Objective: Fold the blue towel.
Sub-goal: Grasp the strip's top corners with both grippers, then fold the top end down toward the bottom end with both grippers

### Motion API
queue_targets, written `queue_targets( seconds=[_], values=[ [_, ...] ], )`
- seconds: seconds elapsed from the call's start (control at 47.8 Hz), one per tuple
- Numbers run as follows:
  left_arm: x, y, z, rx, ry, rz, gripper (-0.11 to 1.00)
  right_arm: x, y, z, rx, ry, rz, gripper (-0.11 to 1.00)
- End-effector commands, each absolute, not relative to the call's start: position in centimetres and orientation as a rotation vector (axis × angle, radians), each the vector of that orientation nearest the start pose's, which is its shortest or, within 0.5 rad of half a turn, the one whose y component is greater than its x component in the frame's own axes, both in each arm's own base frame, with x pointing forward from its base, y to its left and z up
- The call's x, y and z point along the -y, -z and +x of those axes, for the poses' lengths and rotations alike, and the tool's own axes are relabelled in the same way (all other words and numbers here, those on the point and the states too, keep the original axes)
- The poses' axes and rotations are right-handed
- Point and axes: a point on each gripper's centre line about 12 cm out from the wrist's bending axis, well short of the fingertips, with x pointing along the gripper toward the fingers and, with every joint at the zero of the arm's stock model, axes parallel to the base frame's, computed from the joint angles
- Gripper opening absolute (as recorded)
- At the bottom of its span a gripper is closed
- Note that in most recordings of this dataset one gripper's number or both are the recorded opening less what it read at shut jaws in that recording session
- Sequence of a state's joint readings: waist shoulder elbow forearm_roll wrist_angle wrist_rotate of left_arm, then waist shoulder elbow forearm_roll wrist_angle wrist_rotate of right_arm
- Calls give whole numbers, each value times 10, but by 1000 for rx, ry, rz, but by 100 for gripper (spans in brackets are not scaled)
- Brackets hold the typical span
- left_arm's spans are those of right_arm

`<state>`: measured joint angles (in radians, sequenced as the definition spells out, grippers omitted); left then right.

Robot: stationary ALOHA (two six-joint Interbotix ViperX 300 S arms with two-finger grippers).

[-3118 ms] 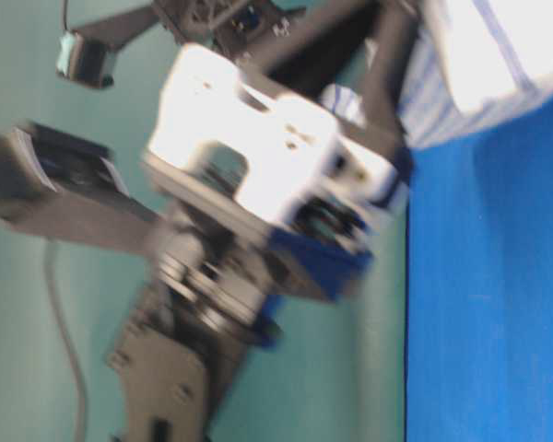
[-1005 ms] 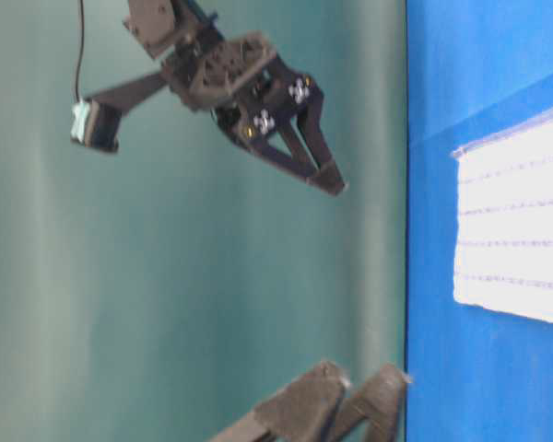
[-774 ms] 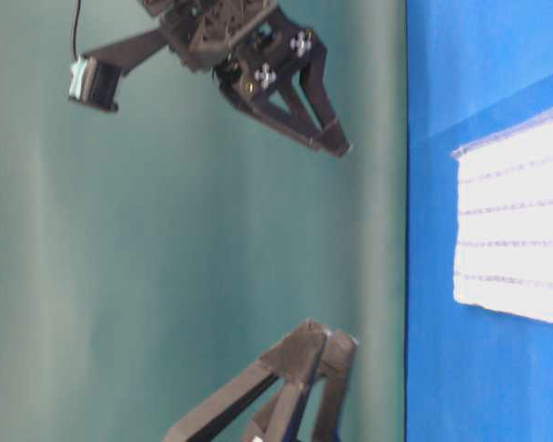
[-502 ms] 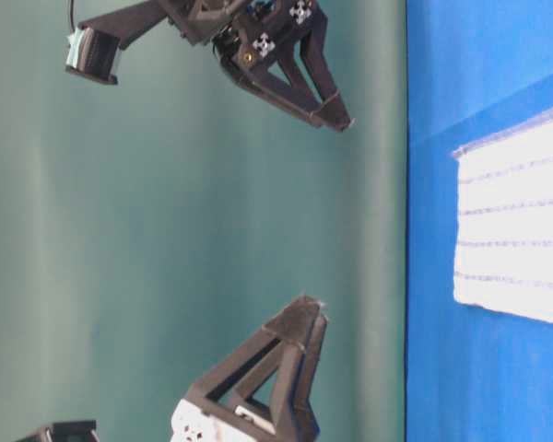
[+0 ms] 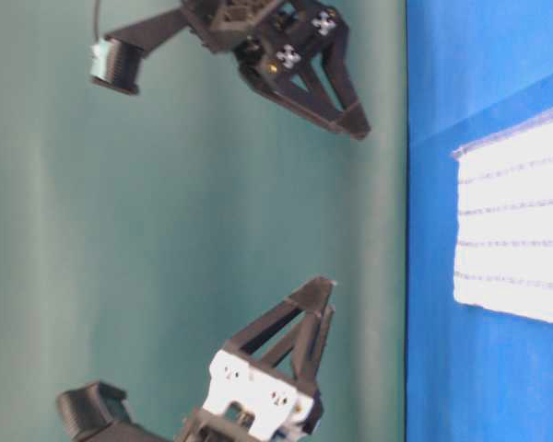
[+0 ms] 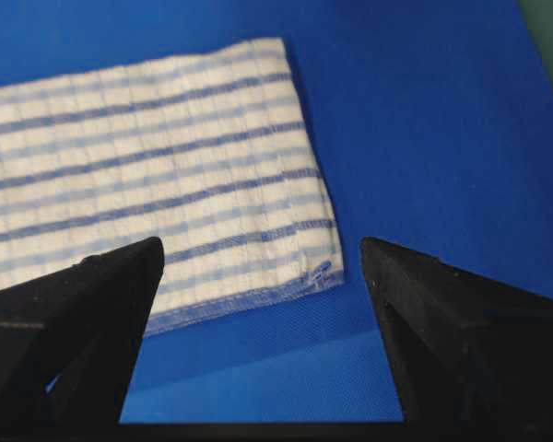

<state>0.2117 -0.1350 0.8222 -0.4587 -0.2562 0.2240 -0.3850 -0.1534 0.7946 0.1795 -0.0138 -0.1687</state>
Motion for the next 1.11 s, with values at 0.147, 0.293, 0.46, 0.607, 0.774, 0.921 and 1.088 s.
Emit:
queue_targets(
  seconds=[0.147, 0.293, 0.46, 0.607, 0.774, 0.921, 1.088],
  values=[
    [-115, -176, 359, -420, -441, -237, 83, 147, -167, 338, -598, 414, 130, 91],
    [-139, -147, 361, -452, -515, -237, 83, 162, -144, 347, -625, 445, 144, 91],
    [-165, -117, 358, -481, -594, -237, 83, 177, -126, 356, -651, 469, 157, 91],
    [-173, -103, 363, -500, -611, -241, 83, 182, -111, 360, -673, 477, 162, 91],
    [-173, -89, 363, -534, -613, -245, 83, 182, -95, 359, -707, 477, 173, 91],
    [-166, -76, 365, -571, -596, -245, 83, 176, -88, 360, -721, 468, 180, 88],
    [-163, -68, 366, -591, -590, -245, 77, 173, -88, 362, -714, 461, 172, 72]
  ],
)
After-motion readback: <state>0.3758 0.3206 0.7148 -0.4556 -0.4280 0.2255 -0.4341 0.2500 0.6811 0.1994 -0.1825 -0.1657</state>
